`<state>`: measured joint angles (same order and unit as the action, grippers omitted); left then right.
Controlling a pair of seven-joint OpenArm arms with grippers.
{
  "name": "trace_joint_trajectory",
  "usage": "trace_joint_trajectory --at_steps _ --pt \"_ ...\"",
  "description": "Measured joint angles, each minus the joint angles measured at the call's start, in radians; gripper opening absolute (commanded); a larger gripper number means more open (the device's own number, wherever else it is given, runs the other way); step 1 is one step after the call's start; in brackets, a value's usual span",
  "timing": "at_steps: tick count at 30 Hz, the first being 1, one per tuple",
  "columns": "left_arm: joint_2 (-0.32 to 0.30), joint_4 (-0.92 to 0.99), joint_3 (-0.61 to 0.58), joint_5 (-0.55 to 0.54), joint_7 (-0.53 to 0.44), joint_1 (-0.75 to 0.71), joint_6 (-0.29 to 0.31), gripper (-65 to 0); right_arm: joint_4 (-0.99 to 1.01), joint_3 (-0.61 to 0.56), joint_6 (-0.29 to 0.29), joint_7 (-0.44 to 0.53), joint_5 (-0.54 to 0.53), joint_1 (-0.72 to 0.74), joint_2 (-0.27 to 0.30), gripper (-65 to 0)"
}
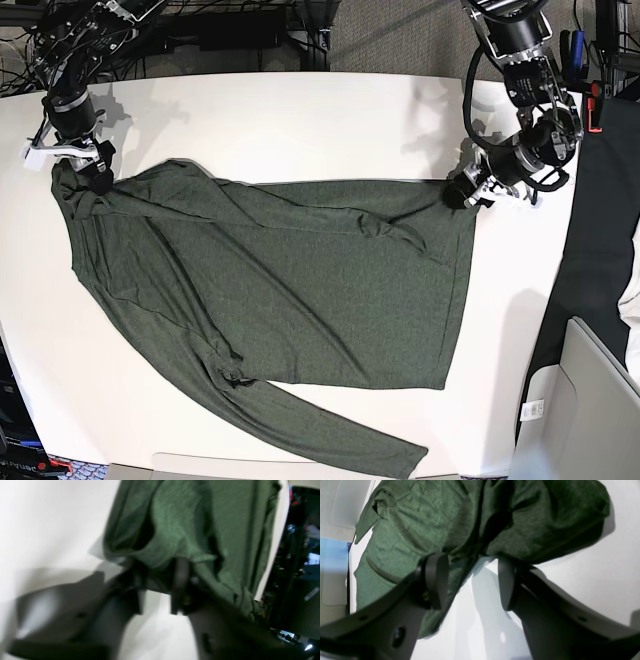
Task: Fold the T-shirt properly
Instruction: 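Hold both corners and lower the shirt edge onto the table, then open the right gripper and raise it off the shirt corner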
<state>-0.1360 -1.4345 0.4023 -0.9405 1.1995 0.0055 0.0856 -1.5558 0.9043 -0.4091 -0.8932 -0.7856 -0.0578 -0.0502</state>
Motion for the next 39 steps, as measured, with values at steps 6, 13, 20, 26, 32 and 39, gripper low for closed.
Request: trace_joint_trajectory --at_steps 6,13,20,26,32,39 --pt "0.001 -0.002 -0.003 0.006 0.005 -0.001 -0.026 -64.0 0.000 0.000 -0.065 -0.001 -0.034 -0.028 0.003 -32.4" --pt "0.003 -0.060 -0.003 0.016 0.011 -0.036 -0.028 -64.0 0.000 0.001 -0.090 -0.004 -0.040 -0.022 0.003 -32.3" --pt "0.003 -0.087 -0.005 0.014 0.010 -0.068 -0.031 -64.0 0.074 0.037 -0.092 0.001 -0.037 0.042 0.004 -32.4" --pt "0.003 -0.097 -0.003 0.011 0.008 -0.082 -0.030 -64.0 0.153 0.054 -0.112 0.027 -0.045 0.095 0.017 -32.6" --pt "0.003 -0.097 -0.003 0.010 0.006 -0.087 -0.030 -64.0 0.198 0.058 -0.115 0.042 -0.019 0.142 0.025 -39.6" --pt "0.003 -0.115 -0.003 0.014 0.008 -0.097 -0.030 -64.0 0.201 0.057 -0.116 0.042 -0.011 0.146 0.024 -53.6"
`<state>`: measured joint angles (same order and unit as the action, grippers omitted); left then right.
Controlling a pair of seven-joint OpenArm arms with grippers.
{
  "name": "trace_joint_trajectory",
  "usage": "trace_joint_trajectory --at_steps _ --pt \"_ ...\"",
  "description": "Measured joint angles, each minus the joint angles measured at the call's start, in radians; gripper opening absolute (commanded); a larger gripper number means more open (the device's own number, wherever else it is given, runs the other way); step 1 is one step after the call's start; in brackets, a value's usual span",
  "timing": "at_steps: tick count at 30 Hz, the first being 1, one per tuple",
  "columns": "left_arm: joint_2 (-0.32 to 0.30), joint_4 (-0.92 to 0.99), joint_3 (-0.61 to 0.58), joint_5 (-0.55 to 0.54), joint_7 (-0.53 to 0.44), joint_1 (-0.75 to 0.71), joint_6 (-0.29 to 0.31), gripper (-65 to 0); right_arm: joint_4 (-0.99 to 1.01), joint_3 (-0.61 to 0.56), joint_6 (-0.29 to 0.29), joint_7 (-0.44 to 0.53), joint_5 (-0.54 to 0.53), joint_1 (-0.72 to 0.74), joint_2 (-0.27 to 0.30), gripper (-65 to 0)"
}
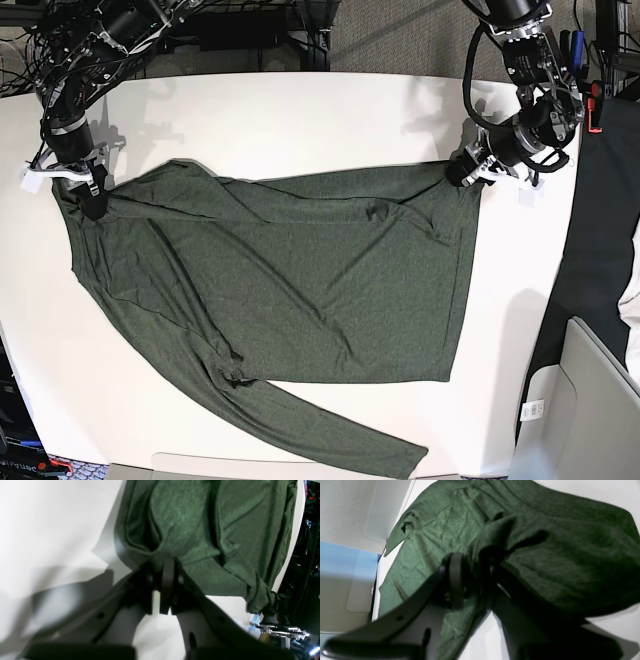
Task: Fold the T-shirt properly
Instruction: 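Open the right gripper and raise it off the shirt corner, then grip the shoulder corners and drag the shirt toward the robot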
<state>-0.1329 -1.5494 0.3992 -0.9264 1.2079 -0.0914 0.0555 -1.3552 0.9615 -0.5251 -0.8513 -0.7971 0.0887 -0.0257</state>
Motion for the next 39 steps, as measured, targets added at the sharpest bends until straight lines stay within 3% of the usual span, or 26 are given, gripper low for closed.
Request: trace_joint_trajectory --at_steps 9,16,22,28,34,39 --pt "0.000 -0.005 0.000 -0.012 -0.003 -0.017 0.001 -64.0 -0.004 -0.002 -0.003 -0.001 -0.001 -0.006 0.000 -52.2" --pt "0.000 -0.005 0.001 -0.011 0.000 -0.017 0.001 -64.0 -0.162 -0.008 0.013 -0.100 -0.026 -0.128 -0.030 -32.5" --pt "0.000 -0.005 0.001 -0.011 0.000 -0.017 0.001 -64.0 -0.277 -0.005 0.013 -0.105 -0.076 -0.215 -0.024 -32.2" --pt "0.000 -0.005 0.001 -0.011 -0.001 -0.017 0.001 -64.0 -0.282 0.079 0.023 -0.111 -0.094 -0.288 -0.025 -32.3" --pt "0.000 -0.005 0.000 -0.011 -0.001 -0.017 0.001 -64.0 -0.240 0.139 0.020 -0.109 -0.110 -0.259 -0.022 -32.3" --pt "0.000 -0.005 -0.001 -0.011 -0.001 -0.017 0.001 -64.0 -0.110 0.169 0.012 -0.090 -0.124 -0.190 0.026 -32.3"
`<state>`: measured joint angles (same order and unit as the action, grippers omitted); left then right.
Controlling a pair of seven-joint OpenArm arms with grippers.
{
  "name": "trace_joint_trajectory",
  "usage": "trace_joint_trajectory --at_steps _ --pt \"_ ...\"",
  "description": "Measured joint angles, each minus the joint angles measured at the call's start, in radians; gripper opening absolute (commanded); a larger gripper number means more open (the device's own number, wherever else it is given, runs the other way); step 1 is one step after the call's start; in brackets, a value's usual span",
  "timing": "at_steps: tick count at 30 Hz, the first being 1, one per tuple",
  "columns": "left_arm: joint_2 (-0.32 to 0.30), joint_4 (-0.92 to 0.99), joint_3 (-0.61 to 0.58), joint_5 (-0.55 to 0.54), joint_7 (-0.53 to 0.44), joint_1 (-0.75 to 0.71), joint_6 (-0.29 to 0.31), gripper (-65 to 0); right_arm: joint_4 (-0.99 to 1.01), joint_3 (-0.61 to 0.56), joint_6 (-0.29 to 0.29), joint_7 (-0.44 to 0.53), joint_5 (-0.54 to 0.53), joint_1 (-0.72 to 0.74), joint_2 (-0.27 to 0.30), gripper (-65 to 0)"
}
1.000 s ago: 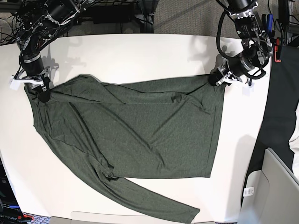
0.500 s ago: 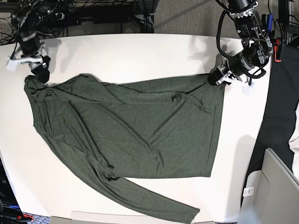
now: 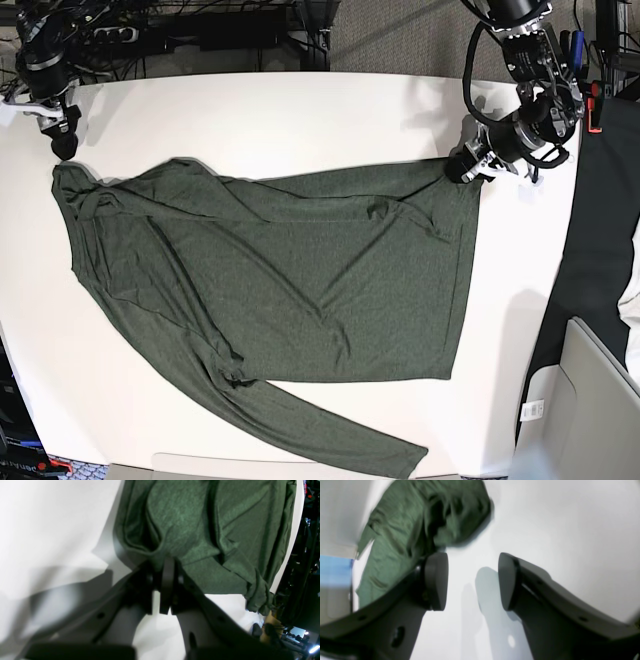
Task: Fold the T-shirt properly
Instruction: 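Grip the shoulder corners and drag the shirt toward the robot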
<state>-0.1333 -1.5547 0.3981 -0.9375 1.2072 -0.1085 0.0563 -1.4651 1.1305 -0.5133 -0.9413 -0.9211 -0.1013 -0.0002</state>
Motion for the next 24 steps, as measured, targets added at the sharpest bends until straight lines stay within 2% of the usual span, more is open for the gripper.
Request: trace_joint_trajectory --at_steps 6,17,20,24 --pt "0.000 0.000 0.000 -0.002 -0.004 -0.008 0.002 -64.0 0.071 0.004 -0.004 0.018 -0.019 0.052 0.016 -32.3" --pt "0.014 -0.002 0.004 -0.014 -0.006 -0.019 0.007 -64.0 0.076 -0.004 0.004 0.017 0.109 0.147 0.016 -32.4" --pt "0.017 -0.002 0.004 -0.015 -0.006 -0.018 0.007 -64.0 0.076 -0.010 -0.008 0.008 0.103 0.143 0.007 -32.4" --pt "0.017 -0.002 0.004 -0.015 -0.006 -0.019 0.007 -64.0 0.078 -0.010 0.047 0.006 0.088 0.146 0.011 -32.4"
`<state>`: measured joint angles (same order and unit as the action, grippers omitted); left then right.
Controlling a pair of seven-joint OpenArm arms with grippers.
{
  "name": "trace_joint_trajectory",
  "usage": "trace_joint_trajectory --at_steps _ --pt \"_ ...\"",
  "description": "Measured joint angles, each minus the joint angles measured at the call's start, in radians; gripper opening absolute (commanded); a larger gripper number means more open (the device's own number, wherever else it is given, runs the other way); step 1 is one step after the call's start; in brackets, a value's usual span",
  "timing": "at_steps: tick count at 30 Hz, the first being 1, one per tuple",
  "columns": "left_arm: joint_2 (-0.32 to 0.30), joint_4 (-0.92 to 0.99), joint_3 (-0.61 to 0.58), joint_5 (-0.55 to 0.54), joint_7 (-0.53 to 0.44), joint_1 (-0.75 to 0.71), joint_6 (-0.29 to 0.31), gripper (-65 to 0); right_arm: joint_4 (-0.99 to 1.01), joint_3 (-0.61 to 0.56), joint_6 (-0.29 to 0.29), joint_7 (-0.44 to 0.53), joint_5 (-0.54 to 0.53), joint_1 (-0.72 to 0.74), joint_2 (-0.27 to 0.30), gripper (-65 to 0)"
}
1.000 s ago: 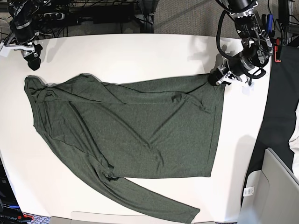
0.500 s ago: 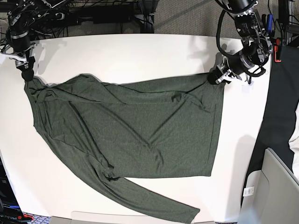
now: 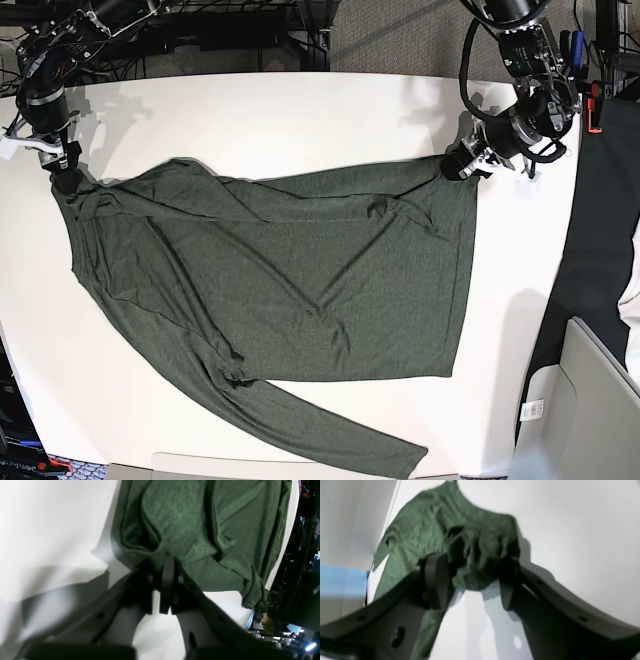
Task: Fold the T-shirt properly
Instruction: 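Grip the shoulder corners and drag the shirt toward the robot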
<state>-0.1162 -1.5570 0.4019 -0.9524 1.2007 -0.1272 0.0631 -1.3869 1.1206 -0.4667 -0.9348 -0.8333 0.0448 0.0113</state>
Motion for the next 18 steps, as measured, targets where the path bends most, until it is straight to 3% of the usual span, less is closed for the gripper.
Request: trace_joint_trajectory --at_steps 2,4,7,9,18 --pt "0.000 0.000 0.000 0.000 0.000 0.000 0.000 -64.0 0.015 0.000 -0.006 0.011 -0.005 0.000 0.000 -33.0" --pt "0.000 0.000 0.000 0.000 0.000 0.000 0.000 -64.0 0.023 0.001 -0.010 0.016 -0.012 0.000 0.000 -38.6" --pt "0.000 0.000 0.000 0.000 0.000 0.000 0.000 -64.0 0.029 0.003 -0.008 0.023 -0.002 0.011 0.003 -57.3" --pt "0.000 0.000 0.000 0.000 0.000 0.000 0.000 -64.0 0.030 0.003 -0.009 0.023 -0.004 0.011 0.004 -65.0" --pt "0.000 -0.039 0.000 0.005 0.001 -0.032 -0.002 -64.1 0.027 0.003 -0.032 0.018 -0.035 -0.022 0.011 -64.3"
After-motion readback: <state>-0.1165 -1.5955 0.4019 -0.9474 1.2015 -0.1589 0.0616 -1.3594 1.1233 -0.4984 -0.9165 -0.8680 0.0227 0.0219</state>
